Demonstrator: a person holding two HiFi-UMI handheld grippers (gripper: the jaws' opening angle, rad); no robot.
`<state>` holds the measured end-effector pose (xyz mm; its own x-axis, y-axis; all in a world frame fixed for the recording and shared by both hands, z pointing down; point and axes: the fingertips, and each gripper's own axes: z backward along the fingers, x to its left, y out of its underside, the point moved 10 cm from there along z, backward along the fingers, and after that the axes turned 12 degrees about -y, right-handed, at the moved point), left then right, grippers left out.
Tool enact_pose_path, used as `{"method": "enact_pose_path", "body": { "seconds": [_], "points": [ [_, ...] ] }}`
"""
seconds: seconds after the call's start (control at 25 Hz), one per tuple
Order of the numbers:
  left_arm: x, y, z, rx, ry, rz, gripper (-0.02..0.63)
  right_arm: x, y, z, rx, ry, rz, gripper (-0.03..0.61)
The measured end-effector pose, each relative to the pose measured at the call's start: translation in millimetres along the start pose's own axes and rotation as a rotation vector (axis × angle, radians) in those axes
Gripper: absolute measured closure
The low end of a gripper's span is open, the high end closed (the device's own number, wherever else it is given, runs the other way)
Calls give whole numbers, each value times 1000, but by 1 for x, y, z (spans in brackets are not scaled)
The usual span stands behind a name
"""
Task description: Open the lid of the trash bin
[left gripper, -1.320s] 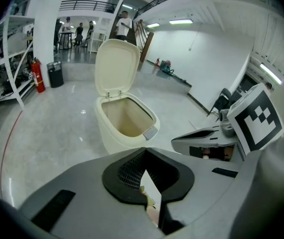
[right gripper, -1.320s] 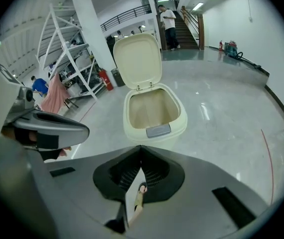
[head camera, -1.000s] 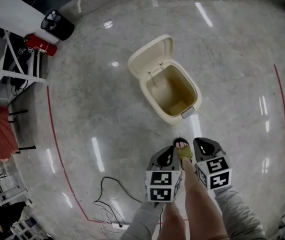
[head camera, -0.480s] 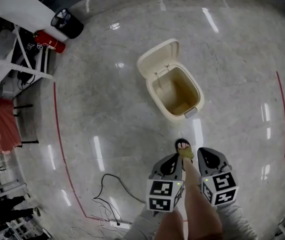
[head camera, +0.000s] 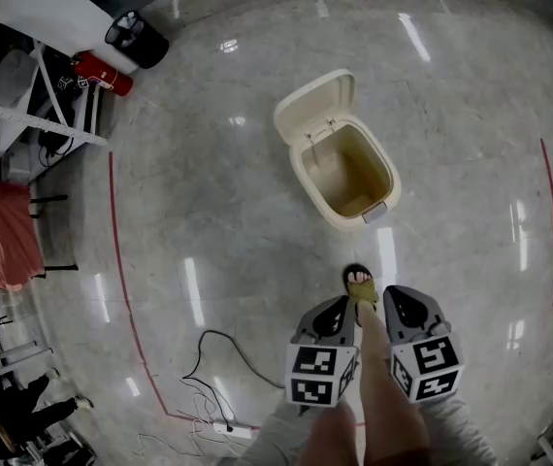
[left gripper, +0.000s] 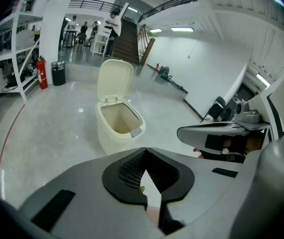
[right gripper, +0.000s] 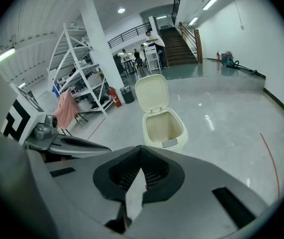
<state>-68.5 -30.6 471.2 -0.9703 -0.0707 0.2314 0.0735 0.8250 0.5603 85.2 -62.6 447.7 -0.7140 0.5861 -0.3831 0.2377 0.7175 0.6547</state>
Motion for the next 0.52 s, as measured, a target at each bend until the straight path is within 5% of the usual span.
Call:
{"method": "enact_pose_path", "body": {
  "seconds": [0.52],
  "points": [
    [6,-14,-6,-52,-10,8,611,-4,-7,-2,-27,0,13,584]
  ]
}}
